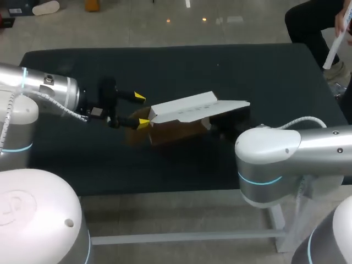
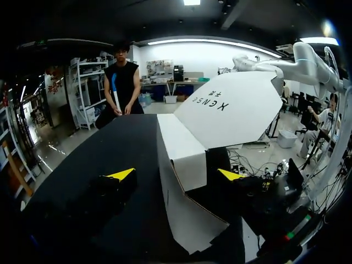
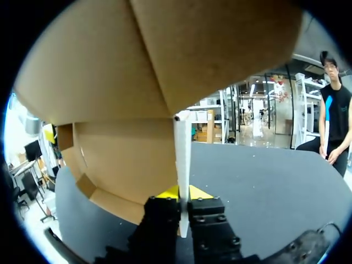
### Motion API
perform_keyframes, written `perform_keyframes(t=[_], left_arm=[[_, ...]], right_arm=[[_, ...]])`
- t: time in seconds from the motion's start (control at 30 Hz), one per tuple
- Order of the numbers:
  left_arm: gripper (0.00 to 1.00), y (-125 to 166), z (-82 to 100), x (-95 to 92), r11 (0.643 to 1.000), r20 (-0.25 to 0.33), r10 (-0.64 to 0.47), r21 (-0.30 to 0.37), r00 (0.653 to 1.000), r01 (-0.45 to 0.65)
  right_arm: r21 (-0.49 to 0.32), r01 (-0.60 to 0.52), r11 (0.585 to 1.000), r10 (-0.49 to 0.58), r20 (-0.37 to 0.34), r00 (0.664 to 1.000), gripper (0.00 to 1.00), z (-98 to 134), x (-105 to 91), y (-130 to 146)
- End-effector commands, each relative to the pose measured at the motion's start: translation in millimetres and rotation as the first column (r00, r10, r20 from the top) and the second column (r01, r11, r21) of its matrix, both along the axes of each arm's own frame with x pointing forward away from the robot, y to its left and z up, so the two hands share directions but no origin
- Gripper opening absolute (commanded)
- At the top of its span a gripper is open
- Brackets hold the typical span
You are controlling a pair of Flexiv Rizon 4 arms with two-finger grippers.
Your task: Assemble the packaging by folding the flat box into shape, placing the metal phone stand inside, and closing the box properly
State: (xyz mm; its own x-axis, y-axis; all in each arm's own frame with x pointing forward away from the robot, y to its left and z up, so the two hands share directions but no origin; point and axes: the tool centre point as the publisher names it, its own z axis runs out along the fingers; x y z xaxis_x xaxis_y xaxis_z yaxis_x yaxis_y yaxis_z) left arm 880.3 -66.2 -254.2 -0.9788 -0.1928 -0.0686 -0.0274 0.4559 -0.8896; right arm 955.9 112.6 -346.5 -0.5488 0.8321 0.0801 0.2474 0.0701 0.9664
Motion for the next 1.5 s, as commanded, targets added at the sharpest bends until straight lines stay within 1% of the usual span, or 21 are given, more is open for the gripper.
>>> perform_keyframes(t=[0.03, 0.17, 0.23, 0.3, 0.33, 0.37, 0.83, 0.87, 0.9, 0.93, 0.97, 1.0, 1.03, 1.07, 1.13, 1.2, 1.23, 1.27, 1.3, 1.37, 1.5], left_arm=[[1.0, 14, 7.6, -6.9, 1.0, -0.01, 0.008, 0.015, 1.0, -0.007], [1.0, 22, 11.6, -9.9, 1.0, -0.006, 0.013, 0.011, 1.0, -0.013], [1.0, 26, 13.0, -11.1, 1.0, -0.005, 0.018, 0.024, 1.0, -0.018], [1.0, 31, 14.1, -12.4, 0.998, -0.027, 0.024, 0.062, 0.999, -0.022], [1.0, 33, 14.4, -12.5, 0.997, -0.053, 0.029, 0.078, 0.998, -0.025], [1.0, 33, 14.4, -12.5, 0.997, -0.053, 0.029, 0.078, 0.998, -0.025], [1.0, 33, 14.4, -12.5, 0.997, -0.053, 0.029, 0.078, 0.998, -0.025], [1.0, 31, 13.8, -8.6, 0.994, -0.048, 0.034, 0.107, 0.998, -0.028], [1.0, 31, 13.4, -6.7, 0.992, -0.035, 0.021, 0.128, 0.999, -0.017], [1.0, 32, 12.8, -6.3, 0.991, -0.019, 0.011, 0.135, 1.0, -0.008], [1.0, 33, 12.3, -4.8, 0.986, -0.014, 0.015, 0.166, 1.0, -0.013], [1.0, 35, 11.5, -5.1, 0.983, 0.006, 0.001, 0.185, 1.0, -0.002], [1.0, 38, 11.3, -5.2, 0.981, 0.022, 0.001, 0.192, 1.0, -0.005], [1.0, 40, 11.2, -5.7, 0.979, 0.038, -0.012, 0.205, 0.999, 0.004], [1.0, 46, 10.6, -8.6, 0.972, 0.087, -0.059, 0.232, 0.994, 0.038], [1.0, 48, 10.7, -10.9, 0.962, 0.114, -0.093, 0.265, 0.989, 0.06], [1.0, 49, 10.9, -11.2, 0.956, 0.126, -0.107, 0.286, 0.986, 0.067], [1.0, 49, 11.0, -11.5, 0.953, 0.13, -0.116, 0.294, 0.985, 0.073], [1.0, 50, 11.4, -11.8, 0.949, 0.137, -0.124, 0.306, 0.983, 0.077], [1.0, 52, 12.2, -11.4, 0.94, 0.143, -0.129, 0.332, 0.981, 0.075], [1.0, 56, 12.9, -7.7, 0.935, 0.145, -0.122, 0.347, 0.982, 0.065]], right_arm=[[0.001, -0.058, 0.998, 0.058, -0.036, 0.998, 0.0, 7, 3.9, -5], [-0.001, -0.097, 0.995, 0.097, -0.063, 0.993, 0.0, 10, 5.3, -2], [0.008, -0.118, 0.993, 0.118, -0.068, 0.991, 0.0, 11, 6.1, 0], [0.016, -0.14, 0.99, 0.141, -0.08, 0.987, 0.0, 12, 6.9, 1], [0.014, -0.145, 0.989, 0.146, -0.084, 0.986, 0.0, 12, 7.1, 1], [-0.016, -0.137, 0.99, 0.135, -0.088, 0.987, 0.0, 12, 7.2, 1], [-0.016, -0.137, 0.99, 0.135, -0.088, 0.987, 0.0, 12, 7.2, 1], [-0.012, -0.144, 0.989, 0.143, -0.096, 0.985, 0.0, 10, 7.0, 1], [0.031, -0.171, 0.985, 0.173, -0.118, 0.978, 0.0, 9, 6.5, 0], [0.046, -0.176, 0.983, 0.18, -0.142, 0.973, 0.0, 8, 7.0, -3], [0.036, -0.177, 0.983, 0.181, -0.17, 0.969, 0.0, 7, 8.1, -7], [0.071, -0.193, 0.979, 0.203, -0.192, 0.96, 0.0, 8, 9.2, -11], [0.08, -0.202, 0.976, 0.215, -0.222, 0.951, 0.0, 9, 10.0, -15], [0.057, -0.218, 0.974, 0.225, -0.248, 0.942, 0.0, 9, 11.0, -17], [0.066, -0.23, 0.971, 0.239, -0.272, 0.932, 0.0, 11, 12.4, -25], [0.075, -0.241, 0.968, 0.252, -0.286, 0.924, 0.0, 14, 13.1, -31], [0.07, -0.244, 0.967, 0.253, -0.313, 0.915, 0.0, 16, 13.4, -34], [0.061, -0.248, 0.967, 0.254, -0.321, 0.912, 0.0, 17, 13.7, -35], [0.076, -0.256, 0.964, 0.266, -0.331, 0.905, 0.0, 17, 13.9, -37], [0.055, -0.27, 0.961, 0.271, -0.369, 0.889, 0.0, 18, 14.6, -38], [0.064, -0.305, 0.95, 0.303, -0.427, 0.852, 0.0, 17, 15.1, -39]])
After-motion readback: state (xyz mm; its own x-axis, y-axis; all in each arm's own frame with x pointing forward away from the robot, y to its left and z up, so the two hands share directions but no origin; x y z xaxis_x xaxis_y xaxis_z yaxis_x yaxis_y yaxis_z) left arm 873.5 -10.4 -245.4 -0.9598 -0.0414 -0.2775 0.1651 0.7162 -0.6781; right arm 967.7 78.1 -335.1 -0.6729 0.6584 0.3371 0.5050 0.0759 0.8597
